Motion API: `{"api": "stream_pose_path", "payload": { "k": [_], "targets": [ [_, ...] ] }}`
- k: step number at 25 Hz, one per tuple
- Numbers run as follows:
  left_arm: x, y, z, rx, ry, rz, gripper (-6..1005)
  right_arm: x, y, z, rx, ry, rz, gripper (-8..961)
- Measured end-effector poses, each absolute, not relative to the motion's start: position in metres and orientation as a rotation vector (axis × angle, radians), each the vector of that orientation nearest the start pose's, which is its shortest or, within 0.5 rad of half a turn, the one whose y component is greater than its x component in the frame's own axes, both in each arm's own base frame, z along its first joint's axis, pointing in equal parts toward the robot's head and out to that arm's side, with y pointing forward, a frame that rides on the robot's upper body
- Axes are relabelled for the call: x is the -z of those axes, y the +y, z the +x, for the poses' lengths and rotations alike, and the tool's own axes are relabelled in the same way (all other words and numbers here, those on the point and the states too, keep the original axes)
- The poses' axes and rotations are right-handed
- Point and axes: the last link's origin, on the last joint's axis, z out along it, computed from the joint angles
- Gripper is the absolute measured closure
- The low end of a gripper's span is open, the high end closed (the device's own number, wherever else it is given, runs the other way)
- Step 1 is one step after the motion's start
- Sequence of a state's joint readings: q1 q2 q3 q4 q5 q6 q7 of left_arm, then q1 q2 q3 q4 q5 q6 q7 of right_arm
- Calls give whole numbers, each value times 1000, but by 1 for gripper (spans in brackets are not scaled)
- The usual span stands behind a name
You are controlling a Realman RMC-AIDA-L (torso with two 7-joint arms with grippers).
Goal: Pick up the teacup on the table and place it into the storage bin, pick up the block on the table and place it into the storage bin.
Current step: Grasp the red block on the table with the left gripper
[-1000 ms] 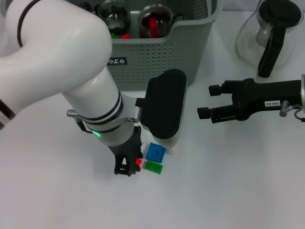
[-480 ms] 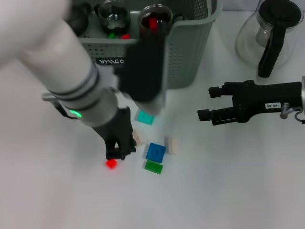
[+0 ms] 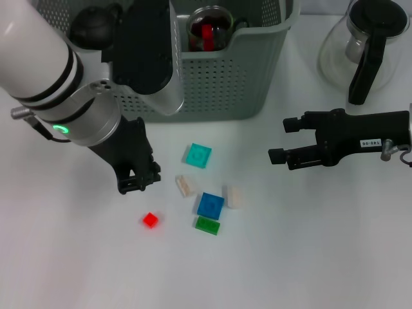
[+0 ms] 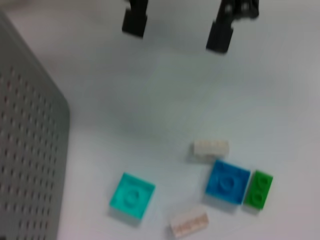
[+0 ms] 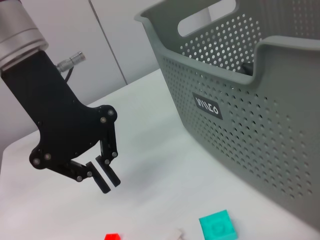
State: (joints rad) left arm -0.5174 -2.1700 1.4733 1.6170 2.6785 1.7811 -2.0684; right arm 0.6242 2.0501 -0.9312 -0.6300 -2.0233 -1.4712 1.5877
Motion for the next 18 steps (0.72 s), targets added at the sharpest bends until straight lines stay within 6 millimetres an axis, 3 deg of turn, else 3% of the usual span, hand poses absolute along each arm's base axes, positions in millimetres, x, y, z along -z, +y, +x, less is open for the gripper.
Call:
{"api": "stream_pose_path", "payload": {
  "k": [5, 8, 18],
  "targets": [
    [4, 305, -152, -769, -151, -2869, 935, 26, 348, 238, -460, 735, -2902, 12],
    [7, 303, -153, -825, -162, -2848, 869, 26, 348, 238, -459, 734, -2899, 12],
    [46, 292, -158, -995, 45, -2844, 666, 26, 350, 237, -457, 726, -2898, 29]
  ]
}}
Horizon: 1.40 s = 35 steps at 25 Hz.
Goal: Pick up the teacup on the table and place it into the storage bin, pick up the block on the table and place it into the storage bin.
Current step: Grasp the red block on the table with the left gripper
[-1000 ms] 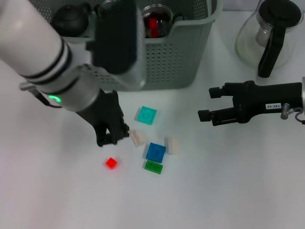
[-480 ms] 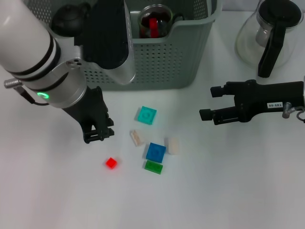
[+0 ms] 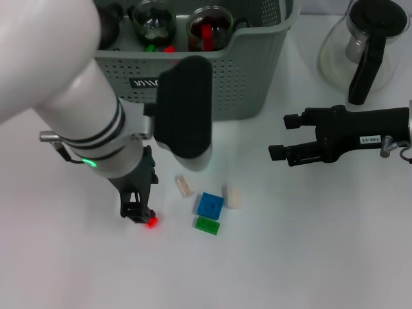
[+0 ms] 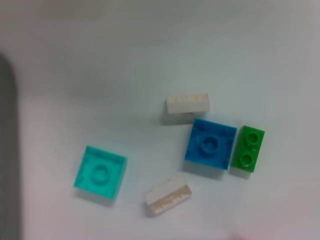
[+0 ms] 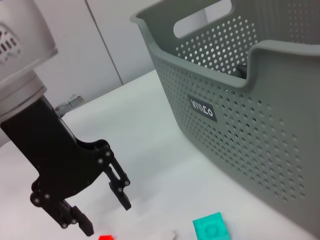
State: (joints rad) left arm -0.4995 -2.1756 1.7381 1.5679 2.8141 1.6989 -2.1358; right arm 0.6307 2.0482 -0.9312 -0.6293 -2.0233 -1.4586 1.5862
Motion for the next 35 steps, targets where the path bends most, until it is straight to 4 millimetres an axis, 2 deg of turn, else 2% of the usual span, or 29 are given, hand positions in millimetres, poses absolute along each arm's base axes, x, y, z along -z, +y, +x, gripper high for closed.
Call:
{"api": "stream_pose_path", "payload": {
  "k": [4, 6, 16, 23, 35],
  "targets": [
    [51, 292, -157, -1021, 119, -2837, 587, 26, 350, 237, -460, 727, -2896, 36],
    [53, 291, -156, -1035, 170, -2843, 436, 26, 350, 236, -462, 733, -2895, 40],
    [63, 279, -158, -1136, 397, -2883, 444, 30, 352, 233, -474, 754, -2888, 57],
    [70, 282, -166, -1154, 452, -2881, 445, 33, 352, 228, -490, 754, -2892, 70],
    [74, 281, -169, -1168, 471, -2896, 446, 34, 355, 223, -497, 741, -2896, 73]
  ]
}}
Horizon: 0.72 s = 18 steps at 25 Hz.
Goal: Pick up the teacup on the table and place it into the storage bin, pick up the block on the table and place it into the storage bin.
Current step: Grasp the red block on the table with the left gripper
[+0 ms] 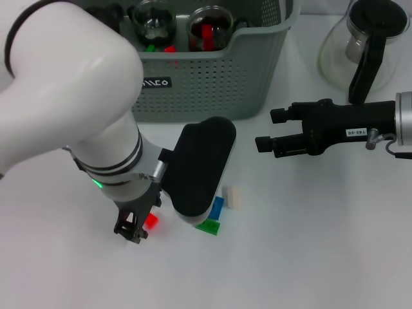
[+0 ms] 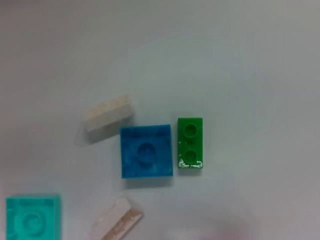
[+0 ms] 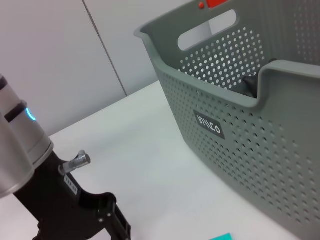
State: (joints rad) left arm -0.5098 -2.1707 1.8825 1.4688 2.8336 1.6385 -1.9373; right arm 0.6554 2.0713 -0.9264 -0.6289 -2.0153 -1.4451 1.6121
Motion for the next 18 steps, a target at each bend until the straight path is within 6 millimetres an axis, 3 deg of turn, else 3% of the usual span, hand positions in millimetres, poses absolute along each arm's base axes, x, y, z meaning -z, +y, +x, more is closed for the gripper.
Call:
{"api": "stream_pose_path", "payload": {
  "k": [18],
  "targets": [
    [78, 280, -173, -1175, 464, -2906, 473, 35, 353, 227, -499, 753, -2882, 72]
  ]
}}
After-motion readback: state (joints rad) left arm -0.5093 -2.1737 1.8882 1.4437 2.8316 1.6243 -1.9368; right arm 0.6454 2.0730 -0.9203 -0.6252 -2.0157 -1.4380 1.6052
